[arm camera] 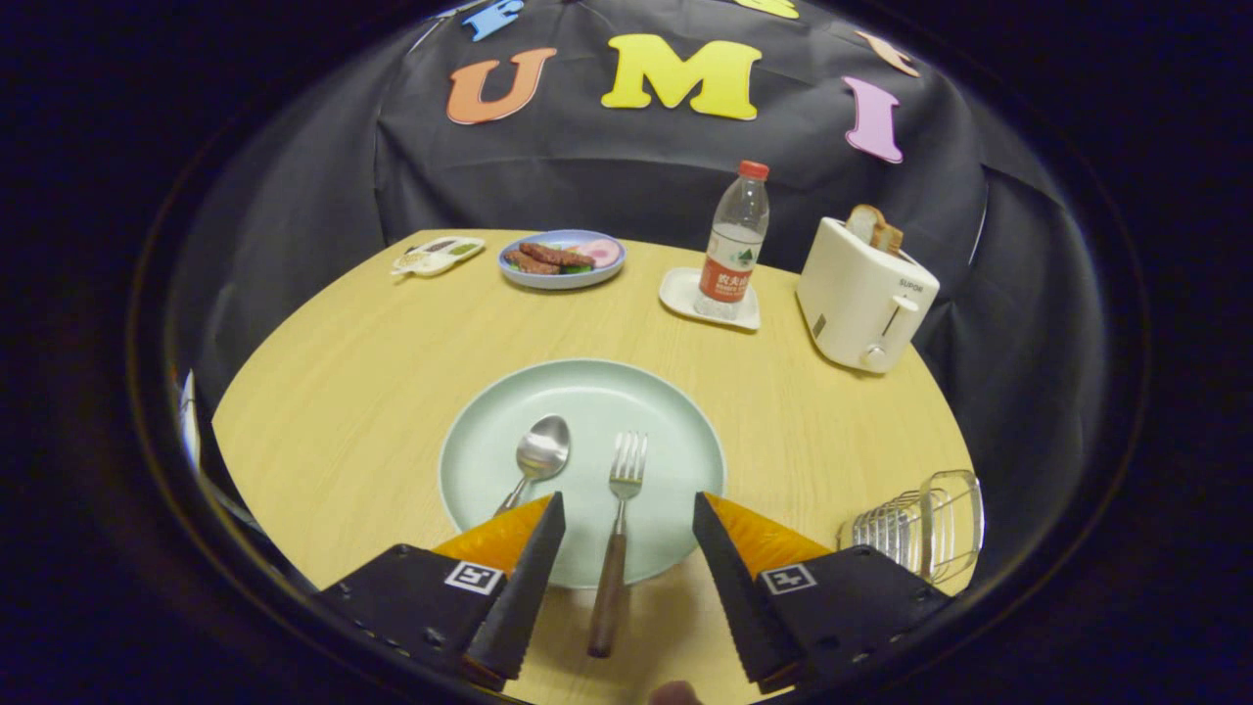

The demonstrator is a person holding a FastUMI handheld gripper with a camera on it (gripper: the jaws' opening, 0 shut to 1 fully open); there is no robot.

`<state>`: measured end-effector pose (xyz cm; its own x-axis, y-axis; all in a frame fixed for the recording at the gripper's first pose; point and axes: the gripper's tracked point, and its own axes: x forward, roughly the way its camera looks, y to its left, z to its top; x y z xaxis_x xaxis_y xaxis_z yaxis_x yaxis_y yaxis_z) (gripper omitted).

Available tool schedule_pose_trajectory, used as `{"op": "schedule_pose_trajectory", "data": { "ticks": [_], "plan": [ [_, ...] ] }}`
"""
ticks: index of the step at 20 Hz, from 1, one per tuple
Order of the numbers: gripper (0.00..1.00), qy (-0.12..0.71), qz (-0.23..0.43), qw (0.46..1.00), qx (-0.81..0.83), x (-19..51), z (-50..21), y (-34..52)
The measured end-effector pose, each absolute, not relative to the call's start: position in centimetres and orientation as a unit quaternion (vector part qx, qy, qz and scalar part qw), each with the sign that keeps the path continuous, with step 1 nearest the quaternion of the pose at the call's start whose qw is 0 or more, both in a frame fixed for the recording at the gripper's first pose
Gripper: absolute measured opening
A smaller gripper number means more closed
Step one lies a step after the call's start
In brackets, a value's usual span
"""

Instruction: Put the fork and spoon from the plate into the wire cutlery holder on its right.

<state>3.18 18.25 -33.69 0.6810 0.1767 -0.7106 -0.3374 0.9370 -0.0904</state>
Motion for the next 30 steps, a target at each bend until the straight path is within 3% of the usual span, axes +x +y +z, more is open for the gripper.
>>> {"op": "schedule_pose_trajectory", "data": {
  "ticks": [3, 5, 8, 12, 20, 30],
  "plan": [
    [0.7, 0.392, 0.142, 0.903, -0.105, 3.2, -35.2, 18.6],
    [0.56, 0.413, 0.136, 0.896, -0.093, 2.9, -36.4, 18.8],
    [0.23, 0.426, 0.118, 0.893, -0.084, 3.2, -37.2, 18.4],
    [0.03, 0.441, 0.107, 0.887, -0.082, 3.0, -37.4, 18.0],
    [0.03, 0.469, 0.111, 0.875, -0.05, 2.8, -34.7, 17.6],
    [0.03, 0.497, 0.126, 0.858, -0.015, 1.7, -24.6, 12.7]
  ]
}}
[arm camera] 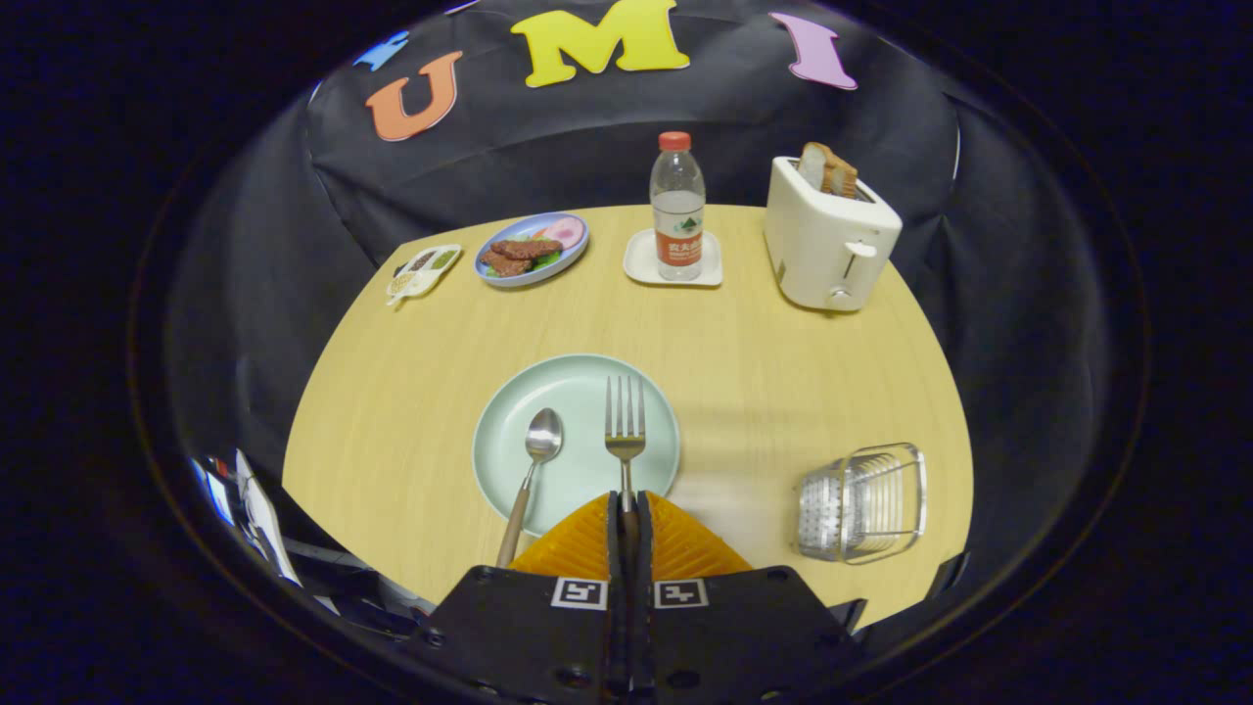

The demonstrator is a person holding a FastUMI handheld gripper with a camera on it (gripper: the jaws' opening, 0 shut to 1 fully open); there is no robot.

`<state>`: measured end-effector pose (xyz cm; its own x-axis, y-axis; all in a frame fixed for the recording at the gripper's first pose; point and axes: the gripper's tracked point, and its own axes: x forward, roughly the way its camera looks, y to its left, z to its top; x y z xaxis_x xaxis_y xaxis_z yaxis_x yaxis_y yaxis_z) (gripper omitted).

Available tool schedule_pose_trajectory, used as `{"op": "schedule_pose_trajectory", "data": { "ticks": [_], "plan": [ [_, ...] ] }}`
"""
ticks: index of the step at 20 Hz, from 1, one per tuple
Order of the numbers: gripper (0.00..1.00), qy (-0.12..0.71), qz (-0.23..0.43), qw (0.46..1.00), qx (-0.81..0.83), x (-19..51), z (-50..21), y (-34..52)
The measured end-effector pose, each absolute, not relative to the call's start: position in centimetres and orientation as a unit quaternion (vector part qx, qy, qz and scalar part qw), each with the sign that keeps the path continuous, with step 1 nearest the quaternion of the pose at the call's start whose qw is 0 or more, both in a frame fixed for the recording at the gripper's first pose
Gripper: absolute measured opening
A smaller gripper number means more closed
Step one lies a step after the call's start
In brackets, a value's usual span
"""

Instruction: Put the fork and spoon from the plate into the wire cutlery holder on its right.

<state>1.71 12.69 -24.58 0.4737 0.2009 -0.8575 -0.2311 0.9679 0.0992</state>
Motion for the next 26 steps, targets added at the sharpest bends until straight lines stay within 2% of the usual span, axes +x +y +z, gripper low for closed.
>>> {"op": "schedule_pose_trajectory", "data": {
  "ticks": [5, 11, 25, 26],
  "plan": [
    [0.02, 0.514, 0.091, 0.853, -0.023, 1.4, -20.4, 3.8],
    [0.03, 0.559, 0.075, 0.825, -0.049, 0.1, -19.6, -3.3],
    [0.03, 0.659, 0.068, 0.749, -0.016, -1.2, -24.9, -4.3],
    [0.05, 0.664, 0.067, 0.745, -0.01, -1.2, -25.4, -4.2]
  ]
}}
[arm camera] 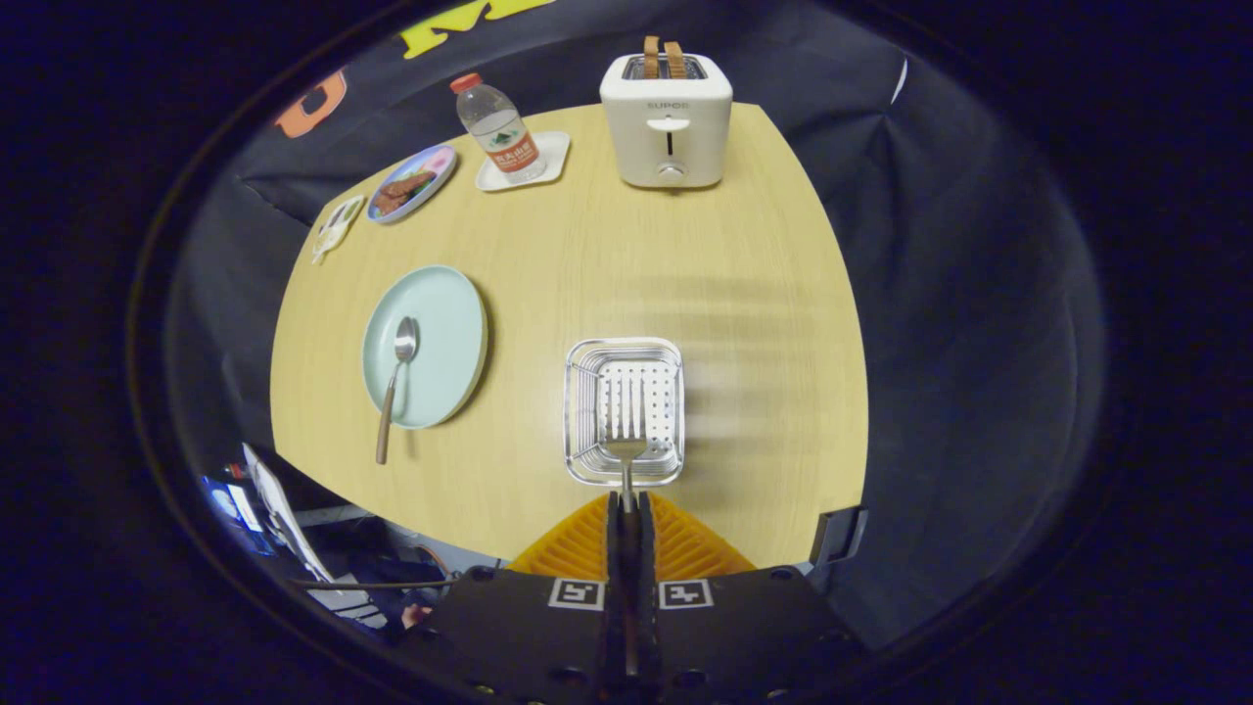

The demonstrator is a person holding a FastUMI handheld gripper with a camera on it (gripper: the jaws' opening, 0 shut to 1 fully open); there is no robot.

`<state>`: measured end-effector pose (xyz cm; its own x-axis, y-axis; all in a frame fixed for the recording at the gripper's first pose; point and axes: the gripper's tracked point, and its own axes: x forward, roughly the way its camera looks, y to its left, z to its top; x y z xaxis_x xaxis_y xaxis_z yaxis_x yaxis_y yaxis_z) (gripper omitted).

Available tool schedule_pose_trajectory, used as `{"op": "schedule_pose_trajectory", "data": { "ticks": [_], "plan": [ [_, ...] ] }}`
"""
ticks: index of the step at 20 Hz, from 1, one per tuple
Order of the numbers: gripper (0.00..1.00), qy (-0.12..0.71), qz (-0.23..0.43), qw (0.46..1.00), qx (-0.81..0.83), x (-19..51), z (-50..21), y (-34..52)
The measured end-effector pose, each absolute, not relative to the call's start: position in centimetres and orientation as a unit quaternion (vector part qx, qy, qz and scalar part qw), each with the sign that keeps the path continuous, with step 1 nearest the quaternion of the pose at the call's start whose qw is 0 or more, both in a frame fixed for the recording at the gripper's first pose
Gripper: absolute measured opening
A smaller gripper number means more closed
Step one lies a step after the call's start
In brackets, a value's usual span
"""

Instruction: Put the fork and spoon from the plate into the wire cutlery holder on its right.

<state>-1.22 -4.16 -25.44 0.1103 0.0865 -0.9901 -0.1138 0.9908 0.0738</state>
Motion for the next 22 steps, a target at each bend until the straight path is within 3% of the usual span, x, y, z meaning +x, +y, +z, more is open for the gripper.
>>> {"op": "schedule_pose_trajectory", "data": {
  "ticks": [6, 8, 9, 12, 13, 17, 22],
  "plan": [
    [0.11, 0.655, 0.053, 0.754, 0.02, -0.3, -26.5, -3.9],
    [0.27, 0.642, 0.047, 0.764, 0.03, 0.2, -26.0, -3.9],
    [0.29, 0.631, 0.046, 0.774, 0.032, 0.5, -25.7, -3.9],
    [0.75, 0.593, 0.043, 0.803, 0.038, 1.1, -24.3, -3.0],
    [0.75, 0.578, 0.044, 0.814, 0.038, 1.2, -24.0, -2.6],
    [0.89, 0.494, 0.073, 0.866, 0.01, 1.6, -21.8, 1.3],
    [0.89, 0.43, 0.123, 0.894, -0.026, 1.3, -20.9, 9.3]
  ]
}}
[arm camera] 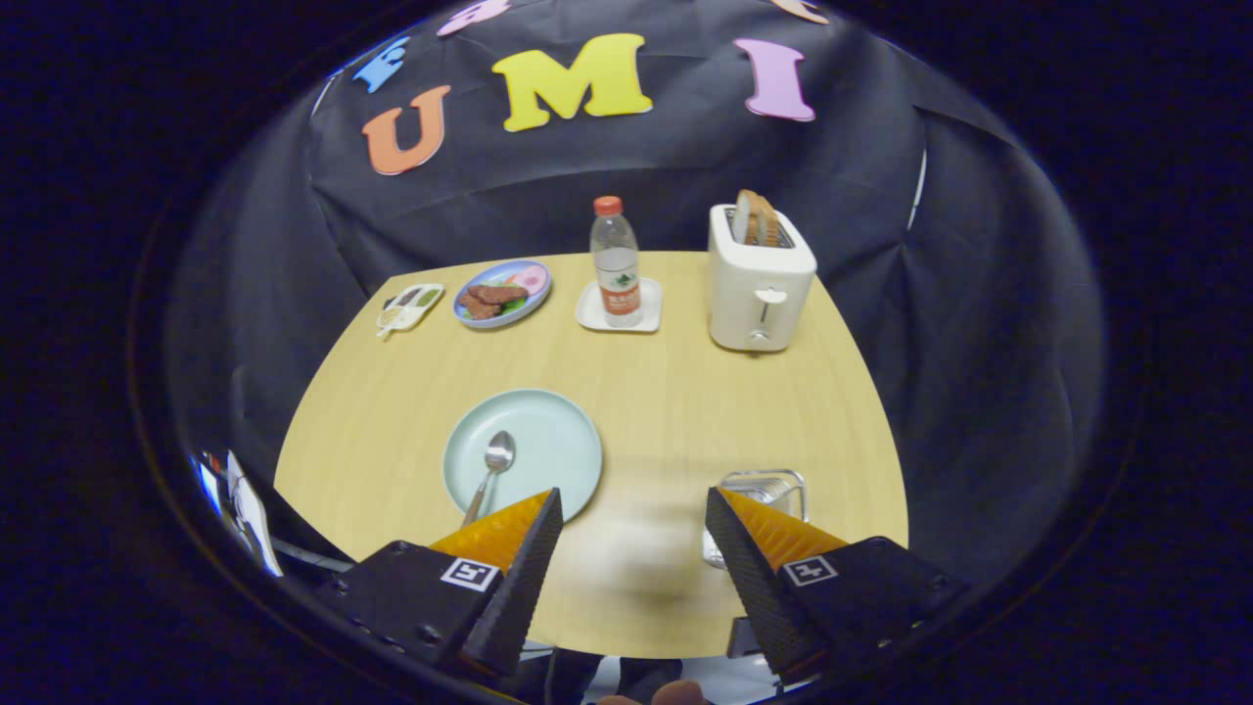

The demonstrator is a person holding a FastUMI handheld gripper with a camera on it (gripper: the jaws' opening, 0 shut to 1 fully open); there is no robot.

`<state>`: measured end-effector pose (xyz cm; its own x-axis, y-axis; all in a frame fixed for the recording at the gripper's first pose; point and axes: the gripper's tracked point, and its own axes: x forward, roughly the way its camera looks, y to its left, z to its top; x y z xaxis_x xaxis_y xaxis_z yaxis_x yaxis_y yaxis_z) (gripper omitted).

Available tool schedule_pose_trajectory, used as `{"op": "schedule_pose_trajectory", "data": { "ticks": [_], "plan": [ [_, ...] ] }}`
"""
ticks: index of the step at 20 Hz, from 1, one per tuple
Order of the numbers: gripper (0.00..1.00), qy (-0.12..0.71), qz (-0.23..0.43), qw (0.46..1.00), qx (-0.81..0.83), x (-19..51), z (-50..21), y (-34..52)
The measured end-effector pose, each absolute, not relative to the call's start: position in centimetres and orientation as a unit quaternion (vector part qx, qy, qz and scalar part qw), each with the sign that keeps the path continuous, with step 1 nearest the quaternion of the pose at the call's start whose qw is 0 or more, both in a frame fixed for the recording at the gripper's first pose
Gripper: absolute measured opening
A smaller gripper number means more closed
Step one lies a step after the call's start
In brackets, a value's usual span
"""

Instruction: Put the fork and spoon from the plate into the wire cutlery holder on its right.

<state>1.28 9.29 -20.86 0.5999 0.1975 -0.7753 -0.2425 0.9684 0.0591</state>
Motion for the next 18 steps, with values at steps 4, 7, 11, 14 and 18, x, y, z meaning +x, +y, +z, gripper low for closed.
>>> {"op": "schedule_pose_trajectory", "data": {
  "ticks": [4, 7, 11, 14, 18],
  "plan": [
    [0.92, 0.412, 0.141, 0.9, -0.026, 0.8, -22.4, 15.2],
    [0.92, 0.413, 0.138, 0.9, -0.025, 0.1, -24.7, 18.6],
    [0.92, 0.417, 0.137, 0.898, -0.034, -0.6, -28.0, 21.8],
    [0.92, 0.429, 0.132, 0.893, -0.041, -0.9, -30.3, 23.3],
    [0.92, 0.434, 0.129, 0.89, -0.056, -0.2, -32.6, 24.6]
  ]
}}
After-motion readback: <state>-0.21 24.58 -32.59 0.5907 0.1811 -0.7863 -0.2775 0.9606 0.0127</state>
